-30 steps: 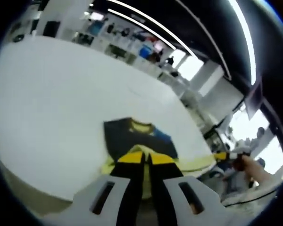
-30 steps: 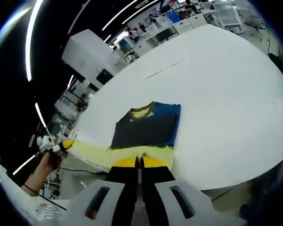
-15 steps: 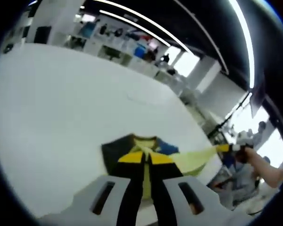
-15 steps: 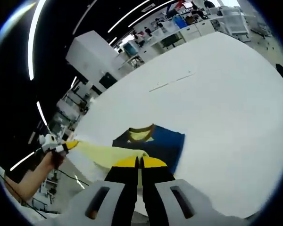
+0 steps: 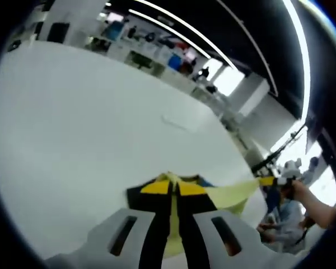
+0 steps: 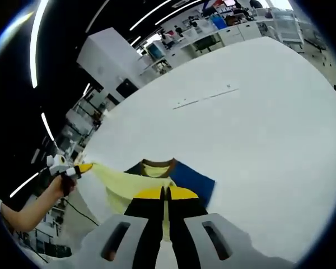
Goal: Fold the garment on the visible template until the final outline fits inside the template.
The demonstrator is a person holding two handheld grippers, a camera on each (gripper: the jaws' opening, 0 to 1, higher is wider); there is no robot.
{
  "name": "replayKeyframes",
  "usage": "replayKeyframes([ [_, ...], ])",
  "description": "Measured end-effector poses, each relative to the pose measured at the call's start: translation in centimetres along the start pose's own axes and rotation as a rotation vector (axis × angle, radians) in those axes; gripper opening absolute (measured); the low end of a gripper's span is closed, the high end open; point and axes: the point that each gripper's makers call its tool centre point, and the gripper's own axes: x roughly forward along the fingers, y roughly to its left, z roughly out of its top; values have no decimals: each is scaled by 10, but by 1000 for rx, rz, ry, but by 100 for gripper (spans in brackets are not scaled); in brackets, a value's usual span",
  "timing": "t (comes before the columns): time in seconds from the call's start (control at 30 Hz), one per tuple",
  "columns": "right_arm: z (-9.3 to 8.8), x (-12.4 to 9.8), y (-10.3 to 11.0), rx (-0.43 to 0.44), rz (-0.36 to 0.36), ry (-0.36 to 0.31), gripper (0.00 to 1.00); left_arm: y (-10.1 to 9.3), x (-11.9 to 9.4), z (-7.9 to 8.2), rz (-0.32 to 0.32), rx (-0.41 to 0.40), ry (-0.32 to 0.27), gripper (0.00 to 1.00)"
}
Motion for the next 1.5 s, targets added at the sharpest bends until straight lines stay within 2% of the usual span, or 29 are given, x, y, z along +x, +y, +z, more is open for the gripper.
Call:
replayKeyframes([
  [0.33,-4,40,-24,73,13,80,2,38,34,-17,50,-84,76,0],
  [0.53,-9,62,-48,148,-6,120,2,52,51,-26,84,-178,109,0],
  [0.73,-15,74,-60,211,-10,135,2,63,65,-28,98,-210,126,0],
  [0.93,-17,80,-68,268,-13,115,2,74,70,-29,107,-252,118,0],
  [1.07,-21,82,-70,297,-10,114,2,72,71,-33,108,-274,120,0],
  [1.17,-21,84,-72,324,-11,102,2,77,72,-33,113,-327,115,0],
  [1.27,-14,89,-74,348,-4,51,3,70,74,-31,95,-389,82,0],
  [1.33,-14,91,-72,361,1,46,3,67,76,-29,75,-447,63,1],
  [1.4,-11,95,-70,331,7,16,3,68,76,-30,70,-461,53,2],
  [1.43,-7,97,-71,308,0,-20,4,69,76,-29,69,-465,48,4],
  [1.5,-4,98,-74,341,-11,-56,13,68,74,-24,62,-496,13,11],
])
